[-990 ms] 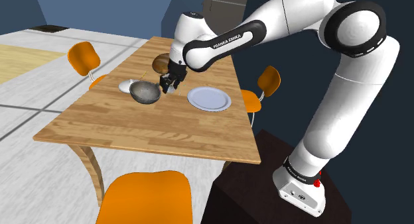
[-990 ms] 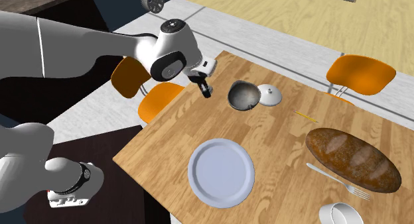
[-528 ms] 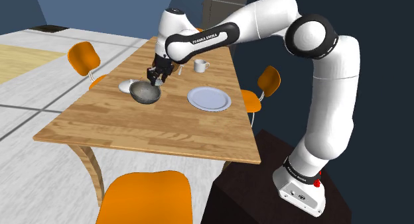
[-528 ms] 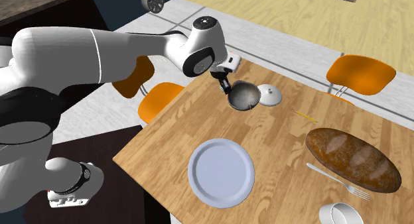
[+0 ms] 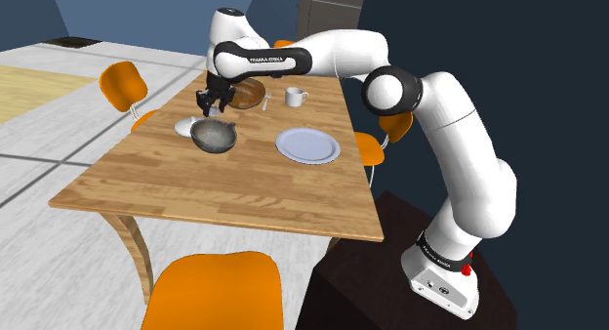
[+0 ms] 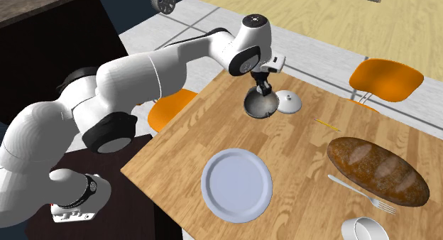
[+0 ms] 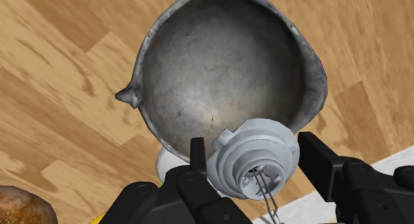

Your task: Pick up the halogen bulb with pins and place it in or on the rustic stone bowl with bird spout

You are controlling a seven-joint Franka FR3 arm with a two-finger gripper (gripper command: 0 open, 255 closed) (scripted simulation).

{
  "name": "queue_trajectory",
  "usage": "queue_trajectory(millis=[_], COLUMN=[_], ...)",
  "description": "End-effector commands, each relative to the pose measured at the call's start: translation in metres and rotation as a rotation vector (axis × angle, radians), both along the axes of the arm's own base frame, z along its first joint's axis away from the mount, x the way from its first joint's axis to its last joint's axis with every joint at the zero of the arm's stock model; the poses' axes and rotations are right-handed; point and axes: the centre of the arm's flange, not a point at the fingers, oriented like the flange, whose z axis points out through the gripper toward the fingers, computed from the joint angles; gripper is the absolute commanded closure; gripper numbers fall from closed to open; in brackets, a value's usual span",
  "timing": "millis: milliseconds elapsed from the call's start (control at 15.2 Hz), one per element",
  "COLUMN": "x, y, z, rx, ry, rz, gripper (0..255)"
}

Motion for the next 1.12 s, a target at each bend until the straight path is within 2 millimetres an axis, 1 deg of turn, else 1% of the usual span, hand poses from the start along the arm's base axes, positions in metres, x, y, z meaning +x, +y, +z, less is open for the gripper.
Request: queue_trajectory(millis=[0, 462, 990, 1056], x=[0.008, 0.008, 0.008, 0.008], y=[-0.003, -0.003, -0.003, -0.003], z=[-0.008, -0.046, -0.046, -0.046], rx=[-0.001, -0.001, -0.001, -0.001], ry=[0.001, 0.001, 0.001, 0.001], rz=[-0.002, -0.002, -0.002, -0.002], gripper=[255, 255, 255, 0])
